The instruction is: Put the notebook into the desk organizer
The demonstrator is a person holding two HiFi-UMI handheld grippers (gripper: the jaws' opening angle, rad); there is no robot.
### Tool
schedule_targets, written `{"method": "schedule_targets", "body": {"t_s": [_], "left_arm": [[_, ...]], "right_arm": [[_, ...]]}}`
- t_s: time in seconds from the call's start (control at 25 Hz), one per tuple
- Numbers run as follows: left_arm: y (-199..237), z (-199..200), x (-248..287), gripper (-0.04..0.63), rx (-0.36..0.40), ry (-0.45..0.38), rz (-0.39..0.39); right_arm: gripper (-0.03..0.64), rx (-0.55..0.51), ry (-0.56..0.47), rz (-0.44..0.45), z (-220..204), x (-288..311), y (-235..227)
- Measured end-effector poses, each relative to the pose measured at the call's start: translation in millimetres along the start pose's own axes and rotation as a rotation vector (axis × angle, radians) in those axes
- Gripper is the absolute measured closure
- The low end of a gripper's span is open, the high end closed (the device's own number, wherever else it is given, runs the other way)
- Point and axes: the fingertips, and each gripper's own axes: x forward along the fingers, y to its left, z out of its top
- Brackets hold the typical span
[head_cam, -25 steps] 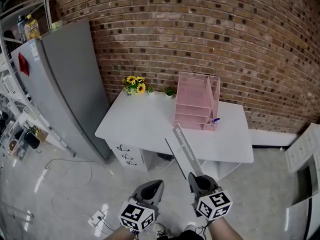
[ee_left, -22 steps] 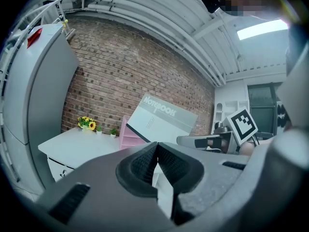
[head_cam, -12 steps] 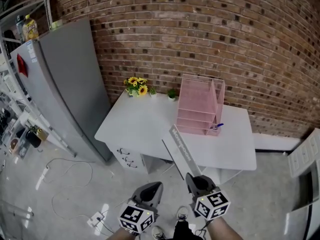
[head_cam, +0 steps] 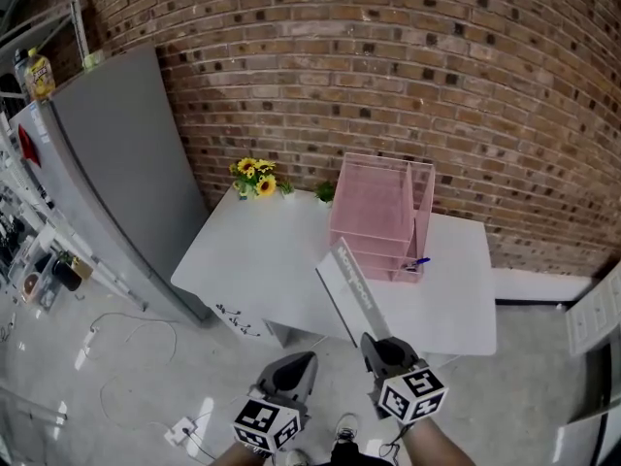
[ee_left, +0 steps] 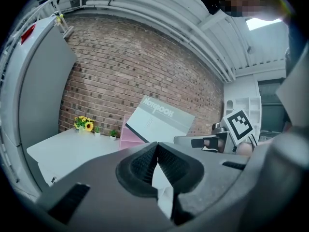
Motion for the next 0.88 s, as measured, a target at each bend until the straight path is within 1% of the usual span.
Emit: {"method": "schedule_targets", "body": {"t_s": [0.4, 0.6, 0.88], "left_arm": [[-2, 3, 74, 0.591, -0.009, 0.013, 0.045], [-9, 7, 99, 0.591, 0.005, 0.008, 0.06], [-20, 7, 119, 0.591, 0.013, 0.028, 0.043]], "right_arm": [[0.604, 0.051, 0.014, 0.04, 11, 26, -75], [0.604, 0.065, 0.022, 0.054, 12, 30, -101], [0.604, 0.113, 0.021, 0.048, 8, 26, -122]]}}
